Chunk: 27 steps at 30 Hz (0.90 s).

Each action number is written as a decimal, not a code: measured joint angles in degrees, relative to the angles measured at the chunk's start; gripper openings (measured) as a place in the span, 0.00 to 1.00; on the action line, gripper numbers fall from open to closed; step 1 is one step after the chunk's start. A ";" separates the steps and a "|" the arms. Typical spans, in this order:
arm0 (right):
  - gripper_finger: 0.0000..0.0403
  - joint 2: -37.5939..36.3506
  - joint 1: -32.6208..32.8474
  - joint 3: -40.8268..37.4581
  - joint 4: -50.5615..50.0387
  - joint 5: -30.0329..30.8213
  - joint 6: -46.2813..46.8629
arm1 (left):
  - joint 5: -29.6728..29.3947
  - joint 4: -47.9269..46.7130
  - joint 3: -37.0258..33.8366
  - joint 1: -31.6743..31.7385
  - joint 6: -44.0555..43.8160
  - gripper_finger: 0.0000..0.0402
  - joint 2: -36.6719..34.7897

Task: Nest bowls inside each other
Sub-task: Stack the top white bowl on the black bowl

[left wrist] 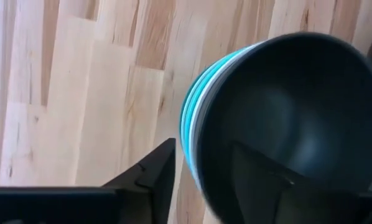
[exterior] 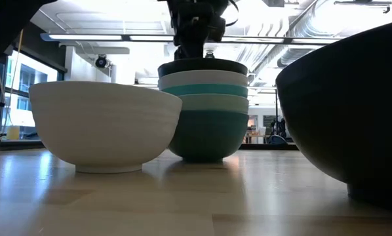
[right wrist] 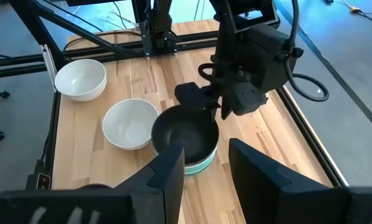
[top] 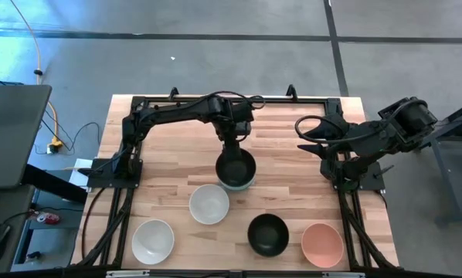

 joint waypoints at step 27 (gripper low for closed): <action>0.29 -7.31 0.24 -17.33 0.94 -1.32 6.37 | -0.30 4.66 -28.39 -7.01 -9.18 0.43 -24.42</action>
